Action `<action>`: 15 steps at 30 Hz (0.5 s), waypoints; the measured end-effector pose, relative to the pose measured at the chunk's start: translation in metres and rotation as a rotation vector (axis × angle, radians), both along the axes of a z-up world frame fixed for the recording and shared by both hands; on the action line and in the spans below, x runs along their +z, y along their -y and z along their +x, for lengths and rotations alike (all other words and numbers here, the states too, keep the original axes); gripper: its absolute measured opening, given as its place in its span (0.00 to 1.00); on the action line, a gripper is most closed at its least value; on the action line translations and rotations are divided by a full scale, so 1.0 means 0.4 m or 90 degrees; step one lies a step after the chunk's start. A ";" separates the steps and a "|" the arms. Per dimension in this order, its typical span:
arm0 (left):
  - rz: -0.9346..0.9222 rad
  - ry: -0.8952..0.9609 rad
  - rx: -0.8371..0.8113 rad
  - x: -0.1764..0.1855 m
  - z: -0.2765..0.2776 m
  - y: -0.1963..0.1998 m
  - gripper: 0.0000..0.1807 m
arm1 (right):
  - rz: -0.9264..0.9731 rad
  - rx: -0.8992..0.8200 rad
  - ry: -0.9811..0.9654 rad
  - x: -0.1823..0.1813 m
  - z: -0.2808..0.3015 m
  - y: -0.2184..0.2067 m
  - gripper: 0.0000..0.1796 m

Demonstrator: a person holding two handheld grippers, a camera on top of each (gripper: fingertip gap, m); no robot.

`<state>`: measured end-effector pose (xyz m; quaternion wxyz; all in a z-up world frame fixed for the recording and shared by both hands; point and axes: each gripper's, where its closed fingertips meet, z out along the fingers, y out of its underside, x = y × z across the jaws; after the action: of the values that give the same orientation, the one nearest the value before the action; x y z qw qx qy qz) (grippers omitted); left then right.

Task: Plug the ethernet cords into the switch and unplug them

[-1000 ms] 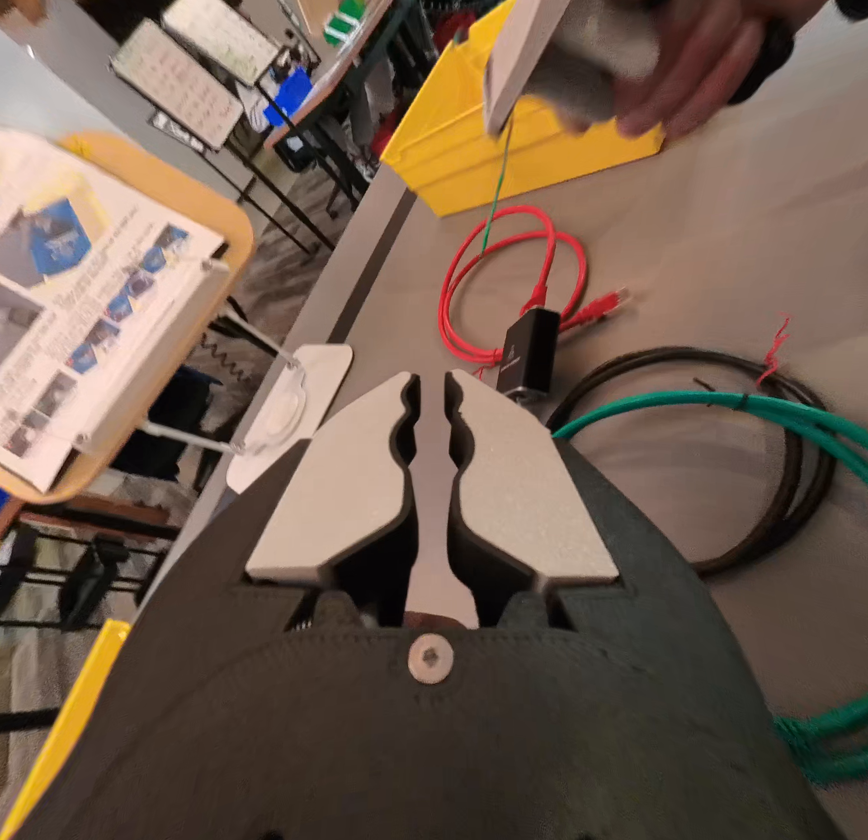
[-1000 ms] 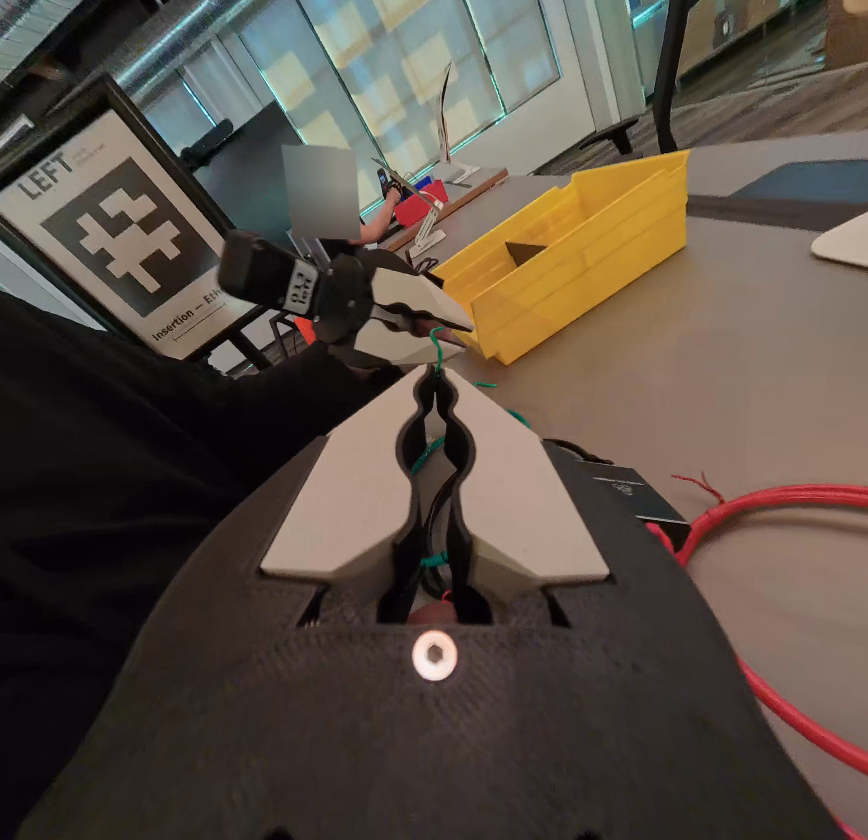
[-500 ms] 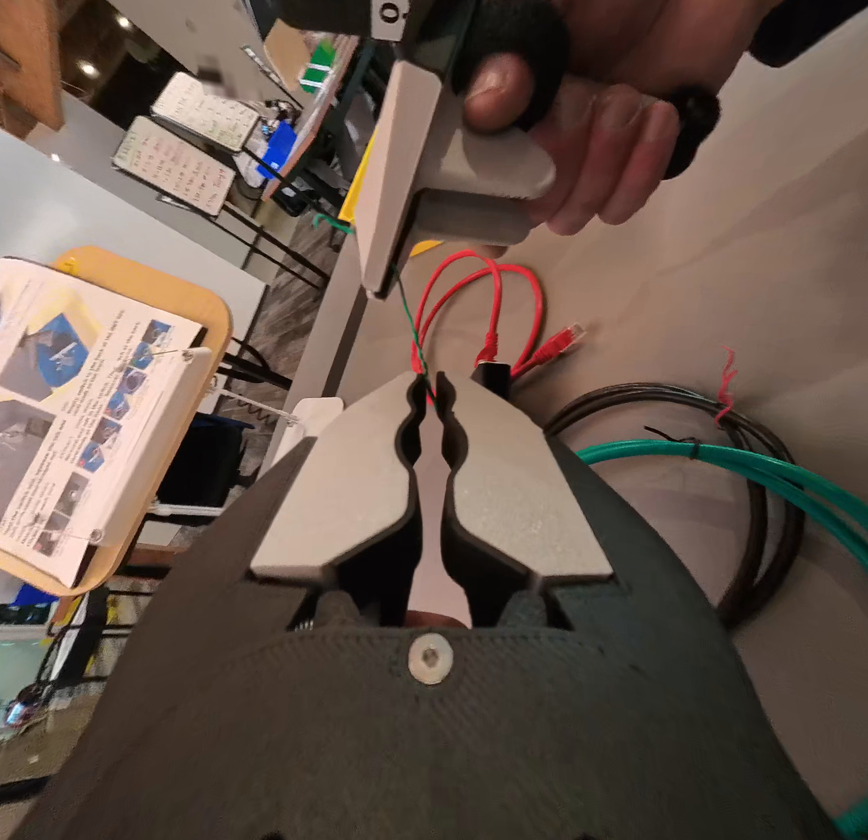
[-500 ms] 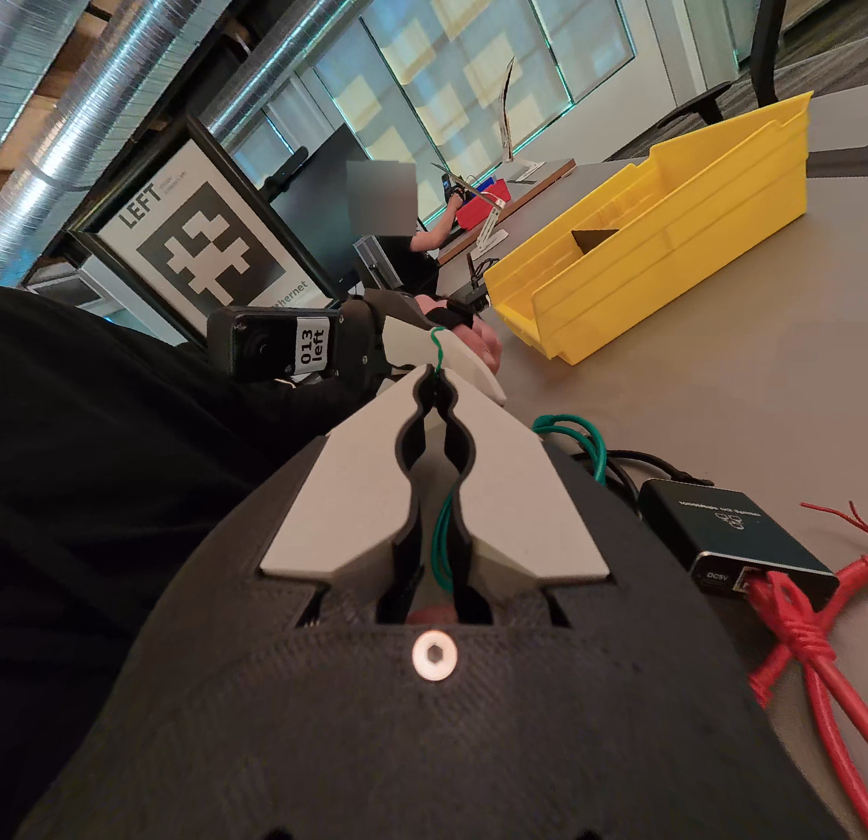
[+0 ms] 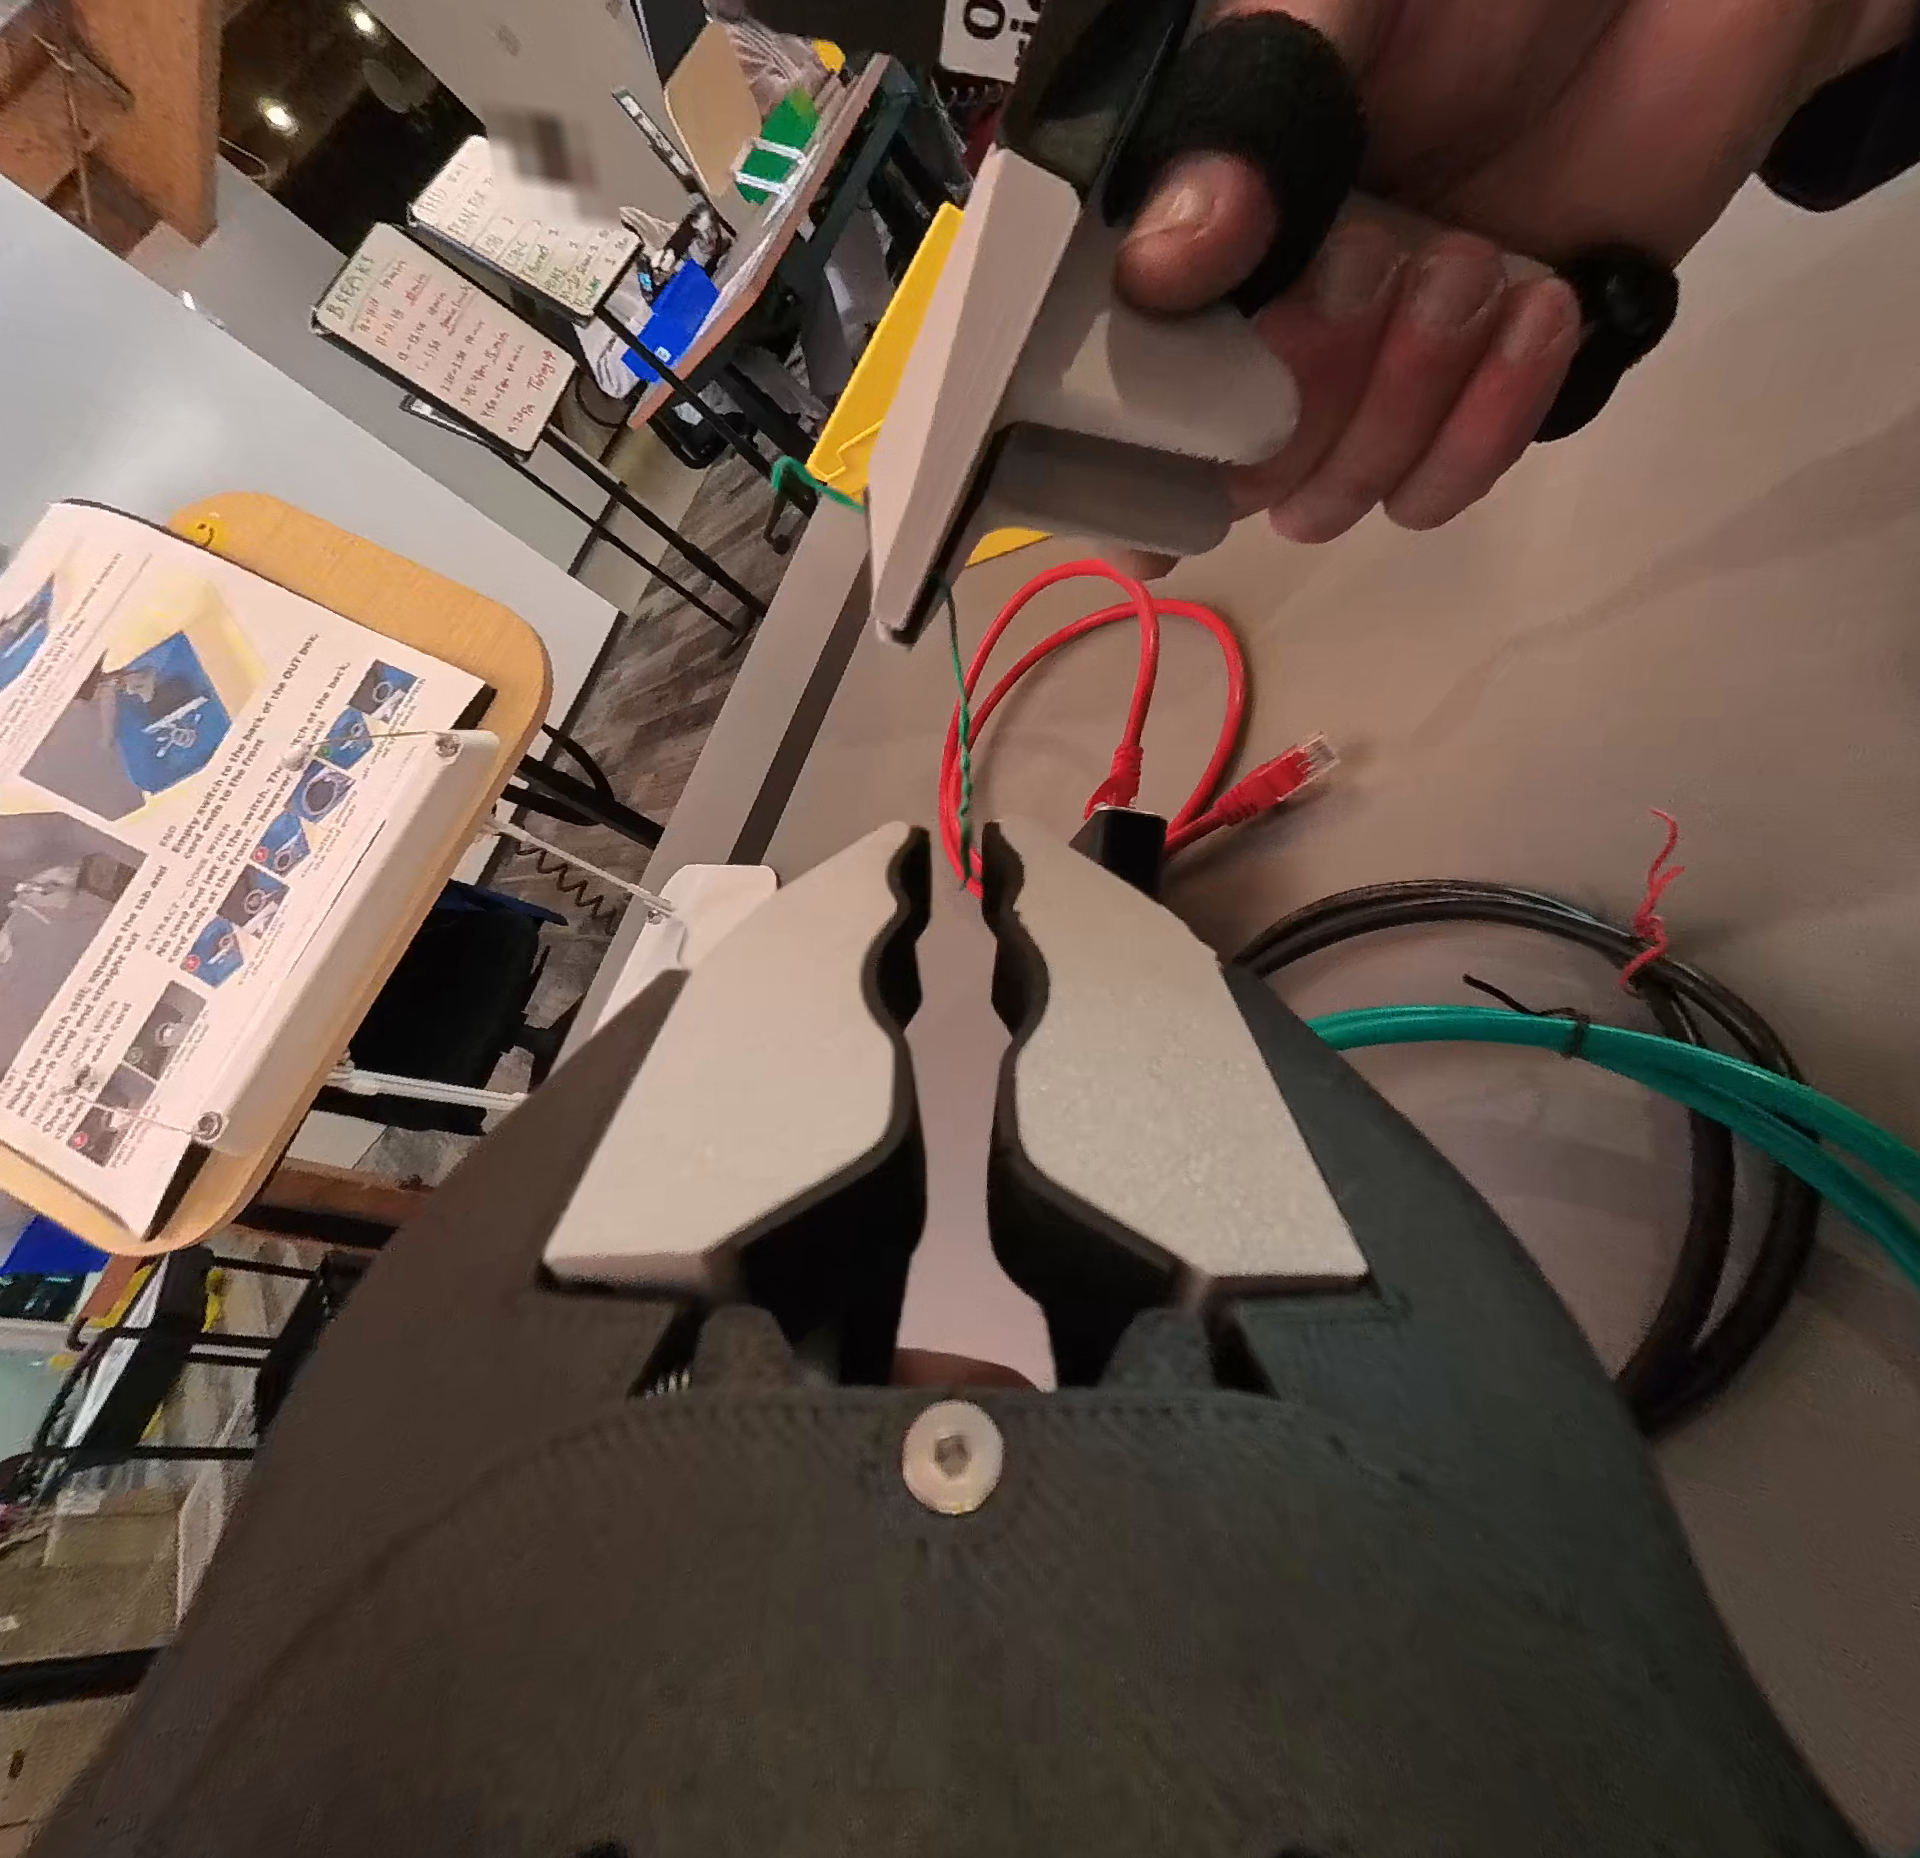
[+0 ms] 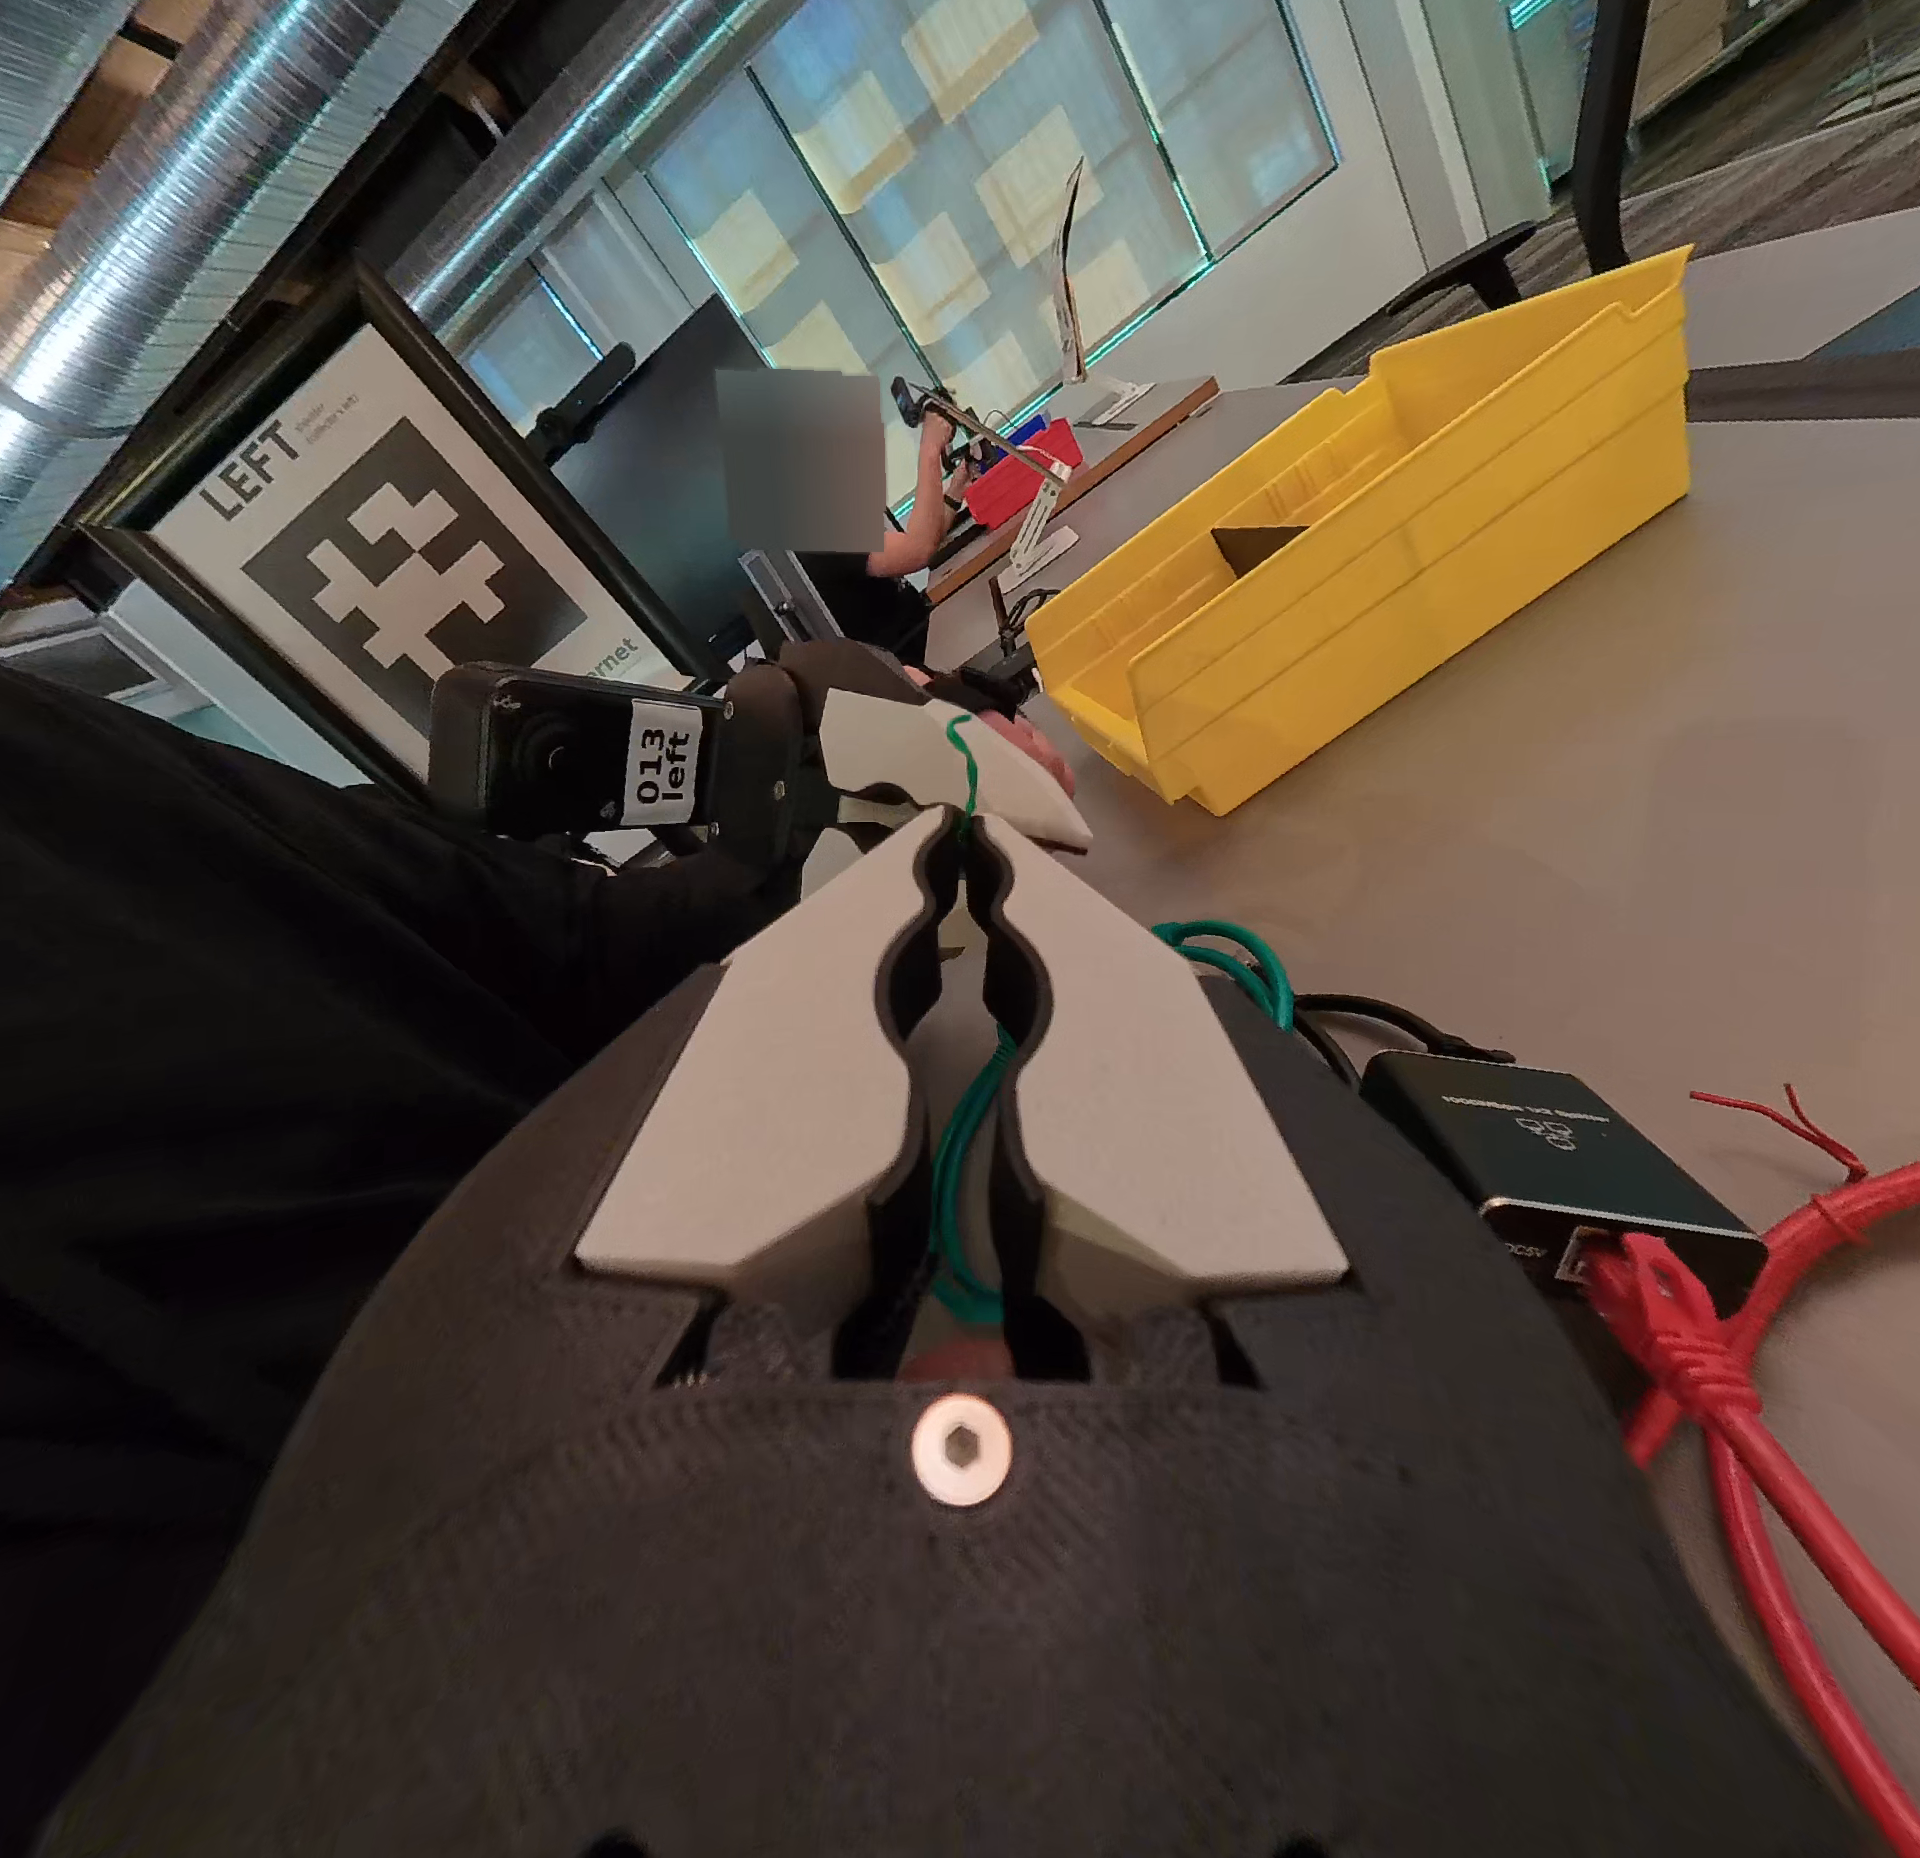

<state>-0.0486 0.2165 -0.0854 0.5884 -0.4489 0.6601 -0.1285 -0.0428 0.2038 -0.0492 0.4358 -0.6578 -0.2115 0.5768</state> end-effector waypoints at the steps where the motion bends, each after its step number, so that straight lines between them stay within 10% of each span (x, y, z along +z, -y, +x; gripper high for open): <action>1: -0.002 0.005 -0.002 0.003 0.000 0.001 0.05 | -0.001 0.001 -0.002 0.000 0.000 0.000 0.00; 11: -0.008 0.005 -0.015 0.003 0.003 0.010 0.01 | 0.001 -0.021 0.000 -0.002 0.006 -0.010 0.01; 15: -0.014 0.021 0.009 0.009 0.002 -0.002 0.01 | -0.007 -0.051 0.016 -0.010 0.013 -0.027 0.17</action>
<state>-0.0479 0.2171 -0.0817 0.5949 -0.4578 0.6460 -0.1389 -0.0375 0.2148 -0.0533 0.4522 -0.6752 -0.1876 0.5517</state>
